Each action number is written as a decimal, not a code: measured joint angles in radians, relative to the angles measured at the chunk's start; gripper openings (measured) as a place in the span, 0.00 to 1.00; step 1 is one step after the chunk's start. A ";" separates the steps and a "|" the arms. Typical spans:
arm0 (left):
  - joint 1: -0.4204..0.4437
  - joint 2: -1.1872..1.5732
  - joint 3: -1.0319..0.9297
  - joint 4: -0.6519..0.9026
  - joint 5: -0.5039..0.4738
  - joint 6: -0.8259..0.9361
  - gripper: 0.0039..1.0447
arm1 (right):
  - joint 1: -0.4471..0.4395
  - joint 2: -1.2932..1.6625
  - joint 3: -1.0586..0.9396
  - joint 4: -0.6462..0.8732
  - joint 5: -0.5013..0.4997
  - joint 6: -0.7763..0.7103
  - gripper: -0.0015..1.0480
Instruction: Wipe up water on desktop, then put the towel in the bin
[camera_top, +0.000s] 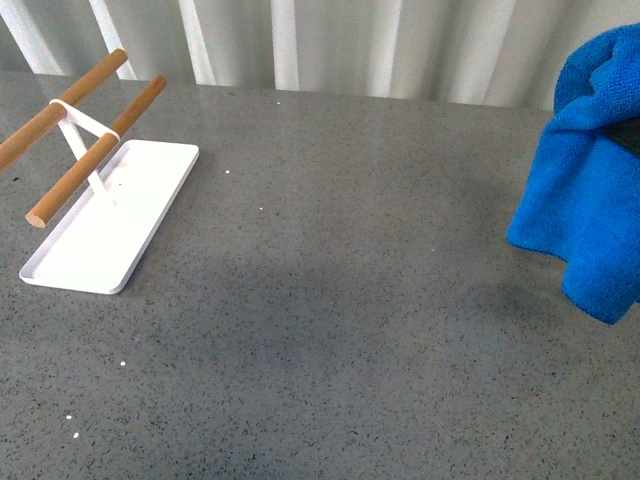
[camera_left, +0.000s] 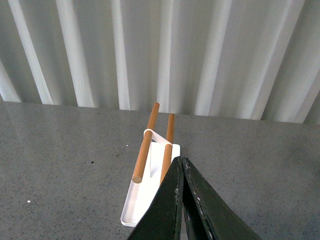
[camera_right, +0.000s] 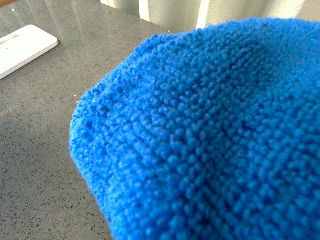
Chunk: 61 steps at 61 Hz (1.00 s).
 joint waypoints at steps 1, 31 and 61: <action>0.000 -0.002 0.000 -0.002 0.000 0.000 0.03 | 0.000 0.000 0.000 0.000 0.001 0.000 0.05; 0.000 -0.175 0.000 -0.182 0.000 0.000 0.31 | 0.028 0.017 0.027 -0.108 0.096 -0.013 0.05; 0.000 -0.176 0.000 -0.182 0.000 0.002 0.94 | 0.061 0.218 0.248 -0.470 0.303 -0.191 0.05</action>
